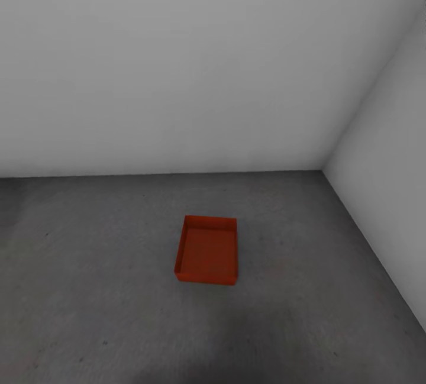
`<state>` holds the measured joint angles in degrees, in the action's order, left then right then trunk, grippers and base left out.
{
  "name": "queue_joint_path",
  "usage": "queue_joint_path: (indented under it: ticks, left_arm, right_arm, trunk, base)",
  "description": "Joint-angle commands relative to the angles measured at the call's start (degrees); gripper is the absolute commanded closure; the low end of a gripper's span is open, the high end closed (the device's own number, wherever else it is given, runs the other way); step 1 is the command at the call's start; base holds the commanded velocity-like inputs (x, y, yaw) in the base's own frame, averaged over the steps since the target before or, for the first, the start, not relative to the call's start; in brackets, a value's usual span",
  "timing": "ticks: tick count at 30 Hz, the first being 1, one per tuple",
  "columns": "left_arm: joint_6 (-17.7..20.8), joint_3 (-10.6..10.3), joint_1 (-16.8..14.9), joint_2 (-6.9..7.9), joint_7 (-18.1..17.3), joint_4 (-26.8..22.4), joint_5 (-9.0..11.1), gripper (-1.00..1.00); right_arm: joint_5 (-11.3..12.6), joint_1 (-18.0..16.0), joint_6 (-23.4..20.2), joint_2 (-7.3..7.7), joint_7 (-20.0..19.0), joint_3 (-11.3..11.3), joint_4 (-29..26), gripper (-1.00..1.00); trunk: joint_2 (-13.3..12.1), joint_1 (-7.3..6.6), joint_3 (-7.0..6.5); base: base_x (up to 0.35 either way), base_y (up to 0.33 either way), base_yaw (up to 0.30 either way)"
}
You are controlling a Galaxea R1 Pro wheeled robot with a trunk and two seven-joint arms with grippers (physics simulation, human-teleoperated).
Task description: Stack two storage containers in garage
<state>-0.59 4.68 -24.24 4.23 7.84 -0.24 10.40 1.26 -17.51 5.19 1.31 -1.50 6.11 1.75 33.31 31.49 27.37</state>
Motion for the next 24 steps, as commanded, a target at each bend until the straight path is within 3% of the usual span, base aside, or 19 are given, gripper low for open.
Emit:
queue_joint_path:
  ticks: [1,11,15,24]
  left_arm:
    - [-0.08,0.43,-0.02,-0.01,0.07,-0.04,0.01,-1.0]
    - [-0.04,0.42,-0.02,-0.01,0.07,0.06,-0.04,-1.0]
    - [-0.02,0.42,-0.02,-0.01,0.07,0.06,0.06,-1.0]
    - [-0.02,0.42,-0.02,-0.01,0.07,0.06,0.05,-1.0]
  right_arm:
    - [0.14,-0.07,0.35,0.01,-0.16,0.4,0.19,-1.0]
    - [-0.25,0.77,0.28,-0.08,-0.1,0.4,0.19,-1.0]
    - [-0.28,3.19,0.81,-1.11,0.06,0.4,0.19,-1.0]
    - [-0.3,4.46,1.22,-1.21,0.09,0.4,0.19,-1.0]
  trunk:
    - [0.06,0.02,-0.04]
    - [0.06,0.02,-0.96]
    - [0.06,0.02,-1.33]
    - [0.06,0.02,-2.16]
  base:
    - [0.0,0.0,0.0]
    - [0.0,0.0,0.0]
    - [0.0,0.0,0.0]
    - [0.0,0.0,0.0]
